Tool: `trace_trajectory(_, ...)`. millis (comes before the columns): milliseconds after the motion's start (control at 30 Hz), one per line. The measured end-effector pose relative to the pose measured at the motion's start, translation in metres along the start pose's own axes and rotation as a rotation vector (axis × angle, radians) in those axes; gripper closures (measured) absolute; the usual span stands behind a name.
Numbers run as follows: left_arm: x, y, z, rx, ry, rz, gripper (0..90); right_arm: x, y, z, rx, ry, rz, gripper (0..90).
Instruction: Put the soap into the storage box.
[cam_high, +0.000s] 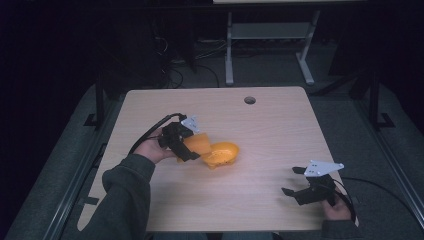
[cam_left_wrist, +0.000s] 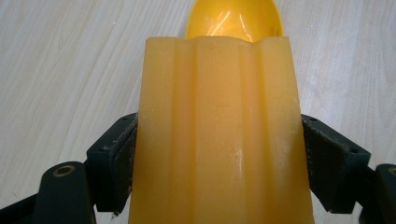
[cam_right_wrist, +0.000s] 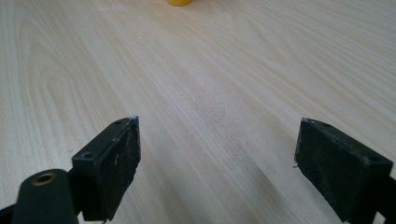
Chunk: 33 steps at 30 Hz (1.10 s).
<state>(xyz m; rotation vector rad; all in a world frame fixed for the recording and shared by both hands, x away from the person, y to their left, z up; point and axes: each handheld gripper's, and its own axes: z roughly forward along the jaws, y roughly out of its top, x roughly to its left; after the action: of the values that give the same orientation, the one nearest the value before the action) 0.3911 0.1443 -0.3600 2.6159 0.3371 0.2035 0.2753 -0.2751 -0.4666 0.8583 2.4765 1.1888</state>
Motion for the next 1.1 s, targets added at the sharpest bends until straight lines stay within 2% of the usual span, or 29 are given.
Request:
trace_trajectory(67, 0.001, 0.003, 0.001, -0.009, -0.015, 0.001, 20.8, 0.0, 0.0, 0.0, -0.001, 0.0, -0.001, 13.7)
trace_trajectory(400, 0.0, 0.02, 0.011, 0.013, -0.023, 0.036, 20.8, 0.0, 0.0, -0.001, -0.006, 0.003, 0.002, 13.7)
trace_trajectory(800, -0.001, 0.039, 0.02, 0.012, -0.046, 0.058, 20.8, 0.0, 0.0, -0.001, -0.008, 0.004, 0.001, 13.7)
trace_trajectory(1100, -0.003, 0.051, 0.035, 0.017, -0.08, 0.082, 20.8, -0.001, 0.0, -0.001, -0.008, 0.006, -0.001, 13.7)
